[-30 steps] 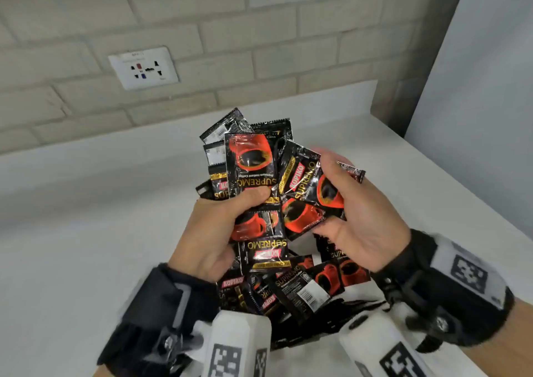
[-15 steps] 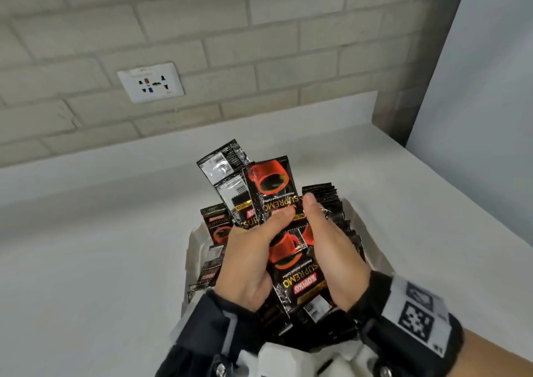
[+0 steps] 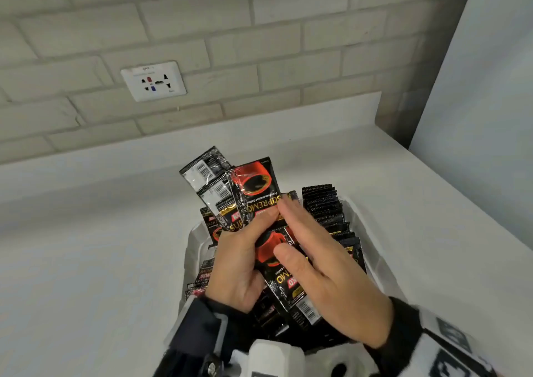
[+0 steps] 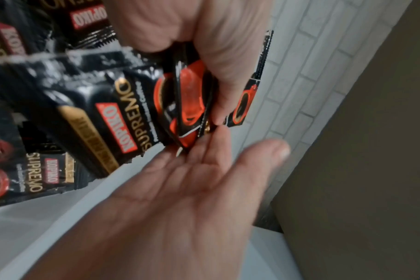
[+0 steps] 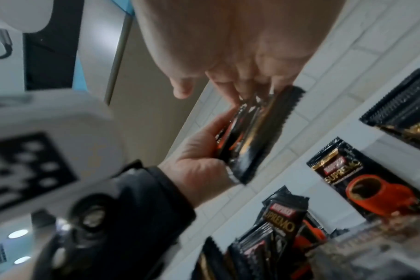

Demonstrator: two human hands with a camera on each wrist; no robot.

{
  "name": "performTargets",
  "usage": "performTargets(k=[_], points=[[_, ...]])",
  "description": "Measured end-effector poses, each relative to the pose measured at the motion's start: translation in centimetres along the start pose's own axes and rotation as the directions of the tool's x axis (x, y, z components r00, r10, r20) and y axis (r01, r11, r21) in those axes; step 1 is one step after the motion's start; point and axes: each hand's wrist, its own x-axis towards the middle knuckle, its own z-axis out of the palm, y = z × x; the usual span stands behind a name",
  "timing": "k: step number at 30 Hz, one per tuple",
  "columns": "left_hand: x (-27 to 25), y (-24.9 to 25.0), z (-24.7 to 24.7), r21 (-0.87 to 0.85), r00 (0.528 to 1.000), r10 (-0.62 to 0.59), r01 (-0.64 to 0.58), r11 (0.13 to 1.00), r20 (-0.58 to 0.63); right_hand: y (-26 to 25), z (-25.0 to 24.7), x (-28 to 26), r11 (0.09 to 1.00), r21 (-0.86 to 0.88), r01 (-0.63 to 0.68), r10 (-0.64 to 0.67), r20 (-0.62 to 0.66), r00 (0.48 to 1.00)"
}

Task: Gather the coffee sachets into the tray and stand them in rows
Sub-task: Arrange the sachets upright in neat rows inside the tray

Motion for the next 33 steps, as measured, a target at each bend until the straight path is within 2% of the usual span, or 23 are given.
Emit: performTargets(k=[2, 4, 6, 9, 11, 13, 18, 20, 22, 23, 29, 33], points=[[0.0, -0.2, -0.1, 0.002, 1.000, -0.022, 0.022, 1.000, -0.012, 0.1, 0.0, -0.4, 0.999, 0.049, 0.010, -0.011, 0.021, 1.000], [-0.1, -0.4, -0.3, 0.016, 0.999, -0.040, 0.041, 0.999, -0.030, 0.3, -0.4, -0.8, 1.000, 0.023, 0.018, -0.019, 0.051, 0.999], [-0.3, -0.6, -0.2, 0.015, 0.997, -0.059, 0.060, 0.998, -0.045, 0.4, -1.2, -1.0, 0.997, 0.080, -0.013, 0.009, 0.056, 0.998], [-0.2, -0.7, -0.1, -0.016, 0.995, -0.101, 0.100, 0.995, -0.026, 0.6, -2.6, -1.0, 0.966, 0.253, -0.053, 0.078, -0.092, 0.993], [-0.1, -0.6, -0.1, 0.044, 0.996, -0.094, 0.094, 0.995, -0.006, 1.1, -3.4, -0.9, 0.958, 0.281, -0.054, 0.121, -0.225, 0.967], [-0.1, -0.7, 0.0, 0.144, 0.996, -0.076, 0.069, 0.987, 0.043, 1.3, -4.1, -0.6, 0.961, 0.267, -0.074, 0.148, -0.271, 0.951], [-0.8, -1.2, 0.7, 0.311, 0.977, -0.098, 0.035, 0.950, 0.190, 0.1, -6.6, 1.8, 0.990, 0.095, -0.100, 0.116, -0.186, 0.976], [-0.9, -1.3, 0.8, 0.329, 0.973, -0.097, 0.023, 0.944, 0.210, -0.4, -7.9, 2.9, 0.985, 0.016, -0.174, 0.175, -0.086, 0.981], [-1.0, -1.1, 1.0, 0.329, 0.969, -0.090, 0.010, 0.944, 0.231, -0.5, -8.8, 3.4, 0.968, 0.041, -0.248, 0.246, 0.042, 0.968], [-1.0, -0.9, 1.0, 0.324, 0.966, -0.089, 0.006, 0.946, 0.242, -0.4, -9.0, 3.4, 0.962, 0.083, -0.261, 0.257, 0.058, 0.965], [-0.9, -0.6, 0.3, 0.334, 0.966, -0.114, 0.031, 0.942, 0.233, 0.4, -7.7, 3.5, 0.945, 0.254, -0.204, 0.242, -0.128, 0.962], [-0.5, -0.7, -0.2, 0.342, 0.957, -0.194, 0.112, 0.933, 0.215, 0.2, -7.4, 3.8, 0.967, 0.238, -0.091, 0.147, -0.230, 0.962]])
